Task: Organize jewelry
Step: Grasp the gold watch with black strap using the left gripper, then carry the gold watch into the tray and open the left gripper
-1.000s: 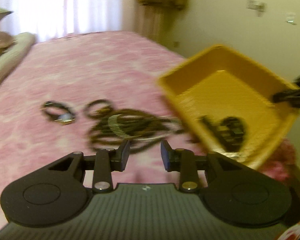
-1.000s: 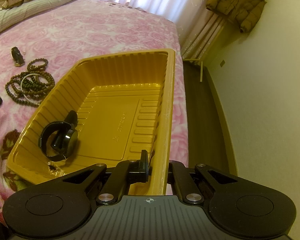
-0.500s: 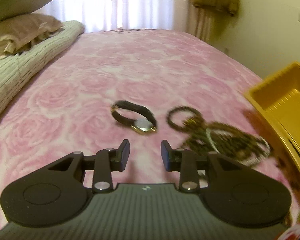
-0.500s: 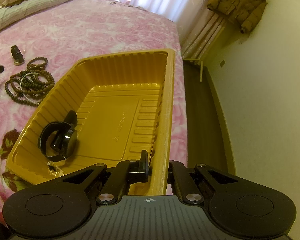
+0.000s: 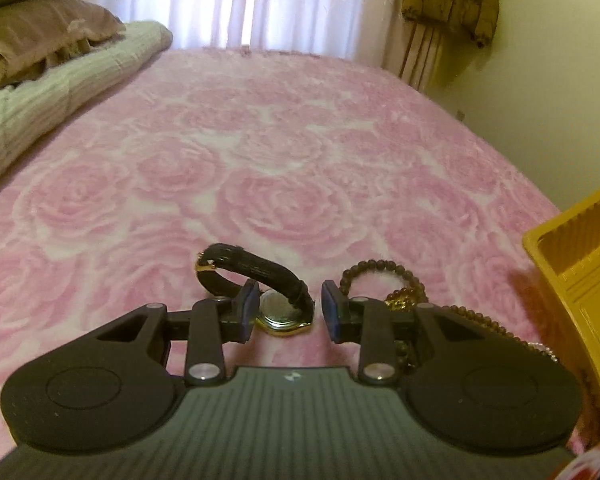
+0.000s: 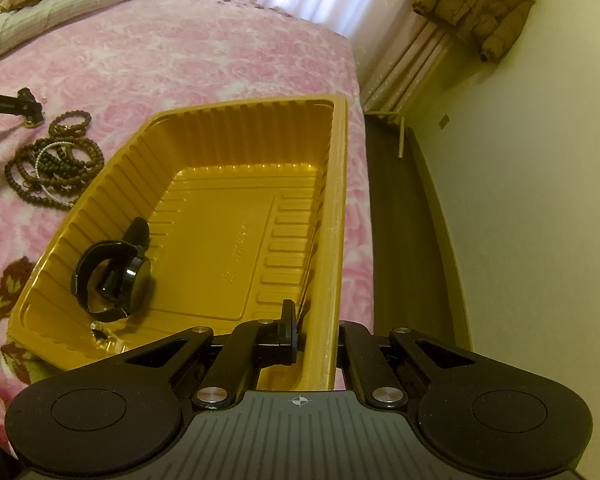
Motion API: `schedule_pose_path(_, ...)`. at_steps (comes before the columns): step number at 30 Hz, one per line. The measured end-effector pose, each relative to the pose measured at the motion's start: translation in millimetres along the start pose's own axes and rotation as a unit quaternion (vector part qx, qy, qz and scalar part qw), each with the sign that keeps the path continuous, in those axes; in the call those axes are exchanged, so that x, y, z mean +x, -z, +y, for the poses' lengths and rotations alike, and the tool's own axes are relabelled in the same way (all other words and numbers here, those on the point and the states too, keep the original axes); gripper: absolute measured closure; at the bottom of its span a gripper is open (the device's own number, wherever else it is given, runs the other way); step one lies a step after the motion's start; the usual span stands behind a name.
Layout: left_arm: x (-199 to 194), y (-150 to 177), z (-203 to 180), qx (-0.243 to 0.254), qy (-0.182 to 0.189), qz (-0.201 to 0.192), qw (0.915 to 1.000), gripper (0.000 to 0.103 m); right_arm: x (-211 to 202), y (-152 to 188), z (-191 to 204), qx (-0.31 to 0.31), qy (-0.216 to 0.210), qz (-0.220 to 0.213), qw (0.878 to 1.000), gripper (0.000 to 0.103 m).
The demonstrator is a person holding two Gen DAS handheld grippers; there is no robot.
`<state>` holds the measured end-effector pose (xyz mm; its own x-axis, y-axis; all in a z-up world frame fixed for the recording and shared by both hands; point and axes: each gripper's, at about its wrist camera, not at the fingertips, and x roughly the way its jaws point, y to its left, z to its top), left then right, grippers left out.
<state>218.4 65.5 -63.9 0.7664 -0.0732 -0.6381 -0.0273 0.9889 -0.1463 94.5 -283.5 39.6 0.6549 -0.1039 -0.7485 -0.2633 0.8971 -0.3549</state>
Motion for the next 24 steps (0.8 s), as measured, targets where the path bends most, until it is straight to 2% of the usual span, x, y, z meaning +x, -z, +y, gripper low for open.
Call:
schedule_pose_path(2,4,-2,-1,0.002,0.007,0.008,0.9999,0.088,1,0,0,0.002,0.000,0.000,1.000,0.099)
schedule_pose_path(5,0,-2,-4,0.006,0.015,0.008,0.9998,0.094,1,1,-1,0.003,0.000,0.000,1.000,0.099)
schedule_pose_path(15,-53,3,-11,0.014,0.040,-0.001,0.9991,0.096,1,1,0,0.004,0.001,0.000,1.000,0.099)
schedule_pose_path(24,-102,5,-37,0.020,0.094,-0.016,0.9953,0.096,-2,3,2,0.010,0.004,0.000,1.000,0.099)
